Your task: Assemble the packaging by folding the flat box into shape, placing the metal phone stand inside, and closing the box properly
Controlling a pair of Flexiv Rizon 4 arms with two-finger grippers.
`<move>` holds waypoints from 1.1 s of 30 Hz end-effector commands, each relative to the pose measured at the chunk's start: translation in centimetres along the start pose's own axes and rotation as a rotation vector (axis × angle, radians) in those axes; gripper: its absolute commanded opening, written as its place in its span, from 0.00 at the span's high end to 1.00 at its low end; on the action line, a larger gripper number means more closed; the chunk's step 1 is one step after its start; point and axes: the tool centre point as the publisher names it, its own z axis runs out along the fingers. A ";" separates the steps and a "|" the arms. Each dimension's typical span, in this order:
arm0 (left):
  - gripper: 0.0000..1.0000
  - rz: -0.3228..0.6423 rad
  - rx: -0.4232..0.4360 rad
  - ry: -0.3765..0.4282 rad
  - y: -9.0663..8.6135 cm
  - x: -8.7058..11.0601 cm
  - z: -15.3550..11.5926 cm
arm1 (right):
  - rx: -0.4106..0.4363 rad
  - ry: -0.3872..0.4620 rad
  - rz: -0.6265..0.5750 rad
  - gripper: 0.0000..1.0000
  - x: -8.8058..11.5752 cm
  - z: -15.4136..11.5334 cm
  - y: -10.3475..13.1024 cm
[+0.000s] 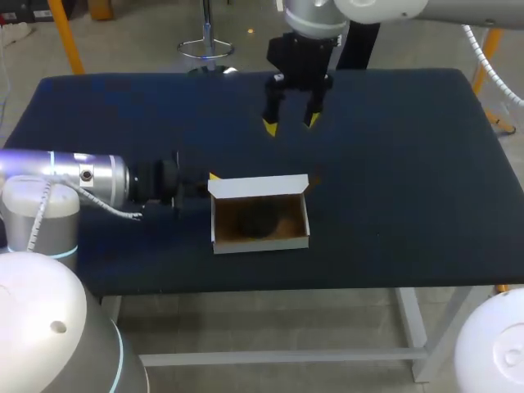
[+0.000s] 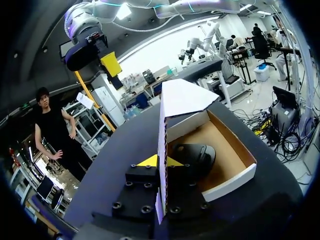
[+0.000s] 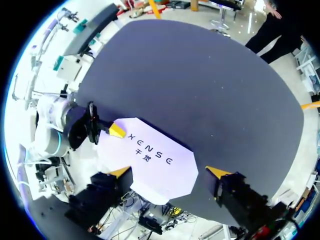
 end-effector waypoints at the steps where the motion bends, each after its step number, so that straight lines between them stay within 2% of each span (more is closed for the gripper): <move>1: 1.00 0.000 -0.004 -0.007 0.0 0.4 0.0 | -0.018 0.000 0.000 0.00 0.0 0.1 -0.5; 13: 1.00 0.000 -0.004 -0.007 0.0 0.4 0.0 | -0.018 0.000 0.000 0.00 0.0 0.1 -0.5; 15: 1.00 0.028 -0.006 -0.014 0.0 0.5 0.0 | -0.018 0.000 0.000 0.00 0.0 0.1 -0.5; 18: 1.00 0.086 -0.010 -0.033 0.0 0.5 -0.1 | -0.001 0.009 0.097 0.00 0.0 0.0 -0.5; 21: 1.00 0.137 -0.014 -0.050 0.1 0.4 0.0 | 0.052 0.040 0.209 0.00 -0.4 0.2 -0.7; 30: 1.00 0.204 -0.019 -0.076 0.5 0.3 0.5 | 0.102 0.141 0.405 0.00 -0.8 0.5 -2.2; 33: 1.00 0.215 -0.026 -0.085 0.5 0.3 0.6 | 0.112 0.134 0.494 0.00 -0.9 0.7 -2.7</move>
